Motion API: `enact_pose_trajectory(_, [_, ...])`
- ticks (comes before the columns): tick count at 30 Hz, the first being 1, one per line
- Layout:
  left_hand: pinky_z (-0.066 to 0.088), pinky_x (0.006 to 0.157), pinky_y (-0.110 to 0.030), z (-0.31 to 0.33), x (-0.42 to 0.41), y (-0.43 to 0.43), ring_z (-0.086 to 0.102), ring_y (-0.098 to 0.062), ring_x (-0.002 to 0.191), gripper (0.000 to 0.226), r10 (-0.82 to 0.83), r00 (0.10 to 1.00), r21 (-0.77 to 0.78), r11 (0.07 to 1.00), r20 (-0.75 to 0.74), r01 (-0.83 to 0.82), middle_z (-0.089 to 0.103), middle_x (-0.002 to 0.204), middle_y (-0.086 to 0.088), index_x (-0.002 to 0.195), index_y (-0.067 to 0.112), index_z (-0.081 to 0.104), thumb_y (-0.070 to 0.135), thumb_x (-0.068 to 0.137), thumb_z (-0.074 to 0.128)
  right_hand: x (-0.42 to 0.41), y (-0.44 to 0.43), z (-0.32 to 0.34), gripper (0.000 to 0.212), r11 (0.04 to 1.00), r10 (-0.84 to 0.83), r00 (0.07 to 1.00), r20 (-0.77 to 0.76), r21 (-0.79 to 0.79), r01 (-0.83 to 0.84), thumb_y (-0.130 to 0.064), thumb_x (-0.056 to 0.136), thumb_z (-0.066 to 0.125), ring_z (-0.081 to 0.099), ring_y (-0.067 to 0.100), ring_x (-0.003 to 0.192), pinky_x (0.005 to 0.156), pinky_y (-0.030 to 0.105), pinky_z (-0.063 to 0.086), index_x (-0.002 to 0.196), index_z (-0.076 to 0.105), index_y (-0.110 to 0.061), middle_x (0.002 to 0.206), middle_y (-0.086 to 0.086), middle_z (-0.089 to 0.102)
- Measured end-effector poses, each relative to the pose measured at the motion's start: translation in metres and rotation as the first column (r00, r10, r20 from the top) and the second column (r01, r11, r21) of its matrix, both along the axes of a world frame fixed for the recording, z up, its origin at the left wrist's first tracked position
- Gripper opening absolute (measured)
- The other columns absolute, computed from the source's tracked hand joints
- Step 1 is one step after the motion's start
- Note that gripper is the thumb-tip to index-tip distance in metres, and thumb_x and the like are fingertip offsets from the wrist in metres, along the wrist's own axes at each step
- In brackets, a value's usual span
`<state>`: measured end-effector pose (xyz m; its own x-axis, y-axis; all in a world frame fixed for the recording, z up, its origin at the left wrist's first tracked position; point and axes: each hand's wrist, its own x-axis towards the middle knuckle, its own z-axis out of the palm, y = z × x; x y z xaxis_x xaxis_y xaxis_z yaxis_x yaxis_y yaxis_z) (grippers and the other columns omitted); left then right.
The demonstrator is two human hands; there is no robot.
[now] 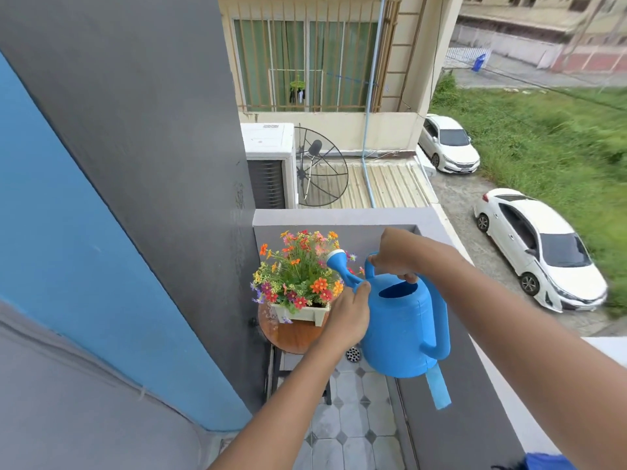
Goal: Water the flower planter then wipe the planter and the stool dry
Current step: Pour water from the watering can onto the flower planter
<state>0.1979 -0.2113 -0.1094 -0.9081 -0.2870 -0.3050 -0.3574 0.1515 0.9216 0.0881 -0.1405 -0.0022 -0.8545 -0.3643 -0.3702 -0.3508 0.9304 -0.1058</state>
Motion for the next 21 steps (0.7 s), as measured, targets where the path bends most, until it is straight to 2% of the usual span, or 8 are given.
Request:
enact_pose_trajectory(2, [0.034,0.064,-0.037,0.001,-0.003,0.002,0.048,-0.022,0.070,0.060,-0.012,1.000,0.013,1.000,-0.003,0.012,0.052,0.081,-0.011,0.099,0.003,0.056,0.057,0.093,0.028,-0.001,0.003,0.001,0.026,1.000,-0.010,1.000,-0.001,0.007,0.010,-0.012,0.096,0.055,0.048,0.021,0.035,0.045,0.025,0.038,0.073,0.043,-0.010,0.072,0.020,0.063])
enact_pose_trajectory(3, [0.035,0.065,-0.037,0.003,-0.006,0.003,0.049,-0.021,0.071,0.061,-0.022,1.000,0.018,1.000,-0.004,0.022,0.053,0.082,-0.011,0.101,0.004,0.057,0.057,0.092,0.028,-0.002,0.004,0.001,0.028,1.000,-0.023,1.000,0.000,0.001,0.023,-0.013,0.096,0.054,0.049,0.021,0.035,0.046,0.025,0.038,0.071,0.043,-0.011,0.070,0.021,0.061])
enact_pose_trajectory(8, [0.037,0.064,-0.035,0.005,-0.012,0.006,0.051,-0.018,0.073,0.059,-0.064,0.998,0.031,0.997,0.000,0.064,0.054,0.084,-0.009,0.107,0.009,0.058,0.058,0.093,0.027,-0.010,0.010,0.001,0.026,0.995,-0.090,0.995,0.031,-0.044,0.091,-0.020,0.095,0.055,0.043,0.017,0.016,0.042,0.023,0.039,0.073,0.046,-0.009,0.029,0.007,0.051])
enact_pose_trajectory(9, [0.037,0.064,-0.035,0.005,-0.012,0.007,0.050,-0.018,0.072,0.059,-0.069,0.998,0.032,0.997,0.003,0.069,0.053,0.083,-0.009,0.107,0.009,0.057,0.058,0.093,0.027,-0.011,0.011,0.002,0.026,0.994,-0.096,0.995,0.034,-0.044,0.097,-0.021,0.095,0.055,0.044,0.017,0.016,0.043,0.023,0.040,0.074,0.045,-0.009,0.026,0.005,0.049])
enact_pose_trajectory(13, [0.036,0.062,-0.034,0.004,-0.013,0.013,0.048,-0.017,0.071,0.057,-0.081,0.997,0.050,0.996,0.012,0.080,0.052,0.083,-0.008,0.108,0.010,0.057,0.057,0.094,0.028,-0.010,0.018,0.001,0.028,0.991,-0.115,0.993,0.017,-0.069,0.116,-0.025,0.094,0.057,0.049,0.019,0.020,0.044,0.023,0.044,0.075,0.044,-0.010,0.051,0.013,0.060])
enact_pose_trajectory(15, [0.037,0.063,-0.035,0.003,-0.011,0.014,0.049,-0.018,0.072,0.058,-0.078,0.997,0.045,0.996,0.007,0.078,0.053,0.085,-0.009,0.108,0.009,0.057,0.057,0.094,0.028,-0.008,0.019,0.001,0.030,0.990,-0.112,0.993,0.022,-0.088,0.114,-0.027,0.094,0.057,0.047,0.018,0.018,0.042,0.022,0.043,0.073,0.044,-0.010,0.046,0.012,0.059])
enact_pose_trajectory(18, [0.037,0.066,-0.037,0.000,-0.005,0.011,0.050,-0.023,0.077,0.058,-0.050,0.999,0.014,0.999,0.006,0.050,0.054,0.091,-0.014,0.107,0.007,0.055,0.057,0.094,0.028,-0.003,0.016,0.000,0.035,0.987,-0.107,0.993,0.040,-0.113,0.111,-0.027,0.094,0.057,0.040,0.016,0.015,0.040,0.020,0.040,0.068,0.044,-0.009,0.022,0.002,0.045])
enact_pose_trajectory(21, [0.037,0.068,-0.037,-0.002,0.002,0.007,0.052,-0.024,0.079,0.060,-0.012,1.000,0.005,1.000,0.011,0.012,0.055,0.093,-0.015,0.108,0.006,0.055,0.058,0.094,0.028,0.005,0.010,0.001,0.034,0.988,-0.088,0.995,0.054,-0.126,0.094,-0.025,0.095,0.056,0.039,0.018,0.016,0.043,0.023,0.040,0.068,0.047,-0.007,0.021,0.002,0.043])
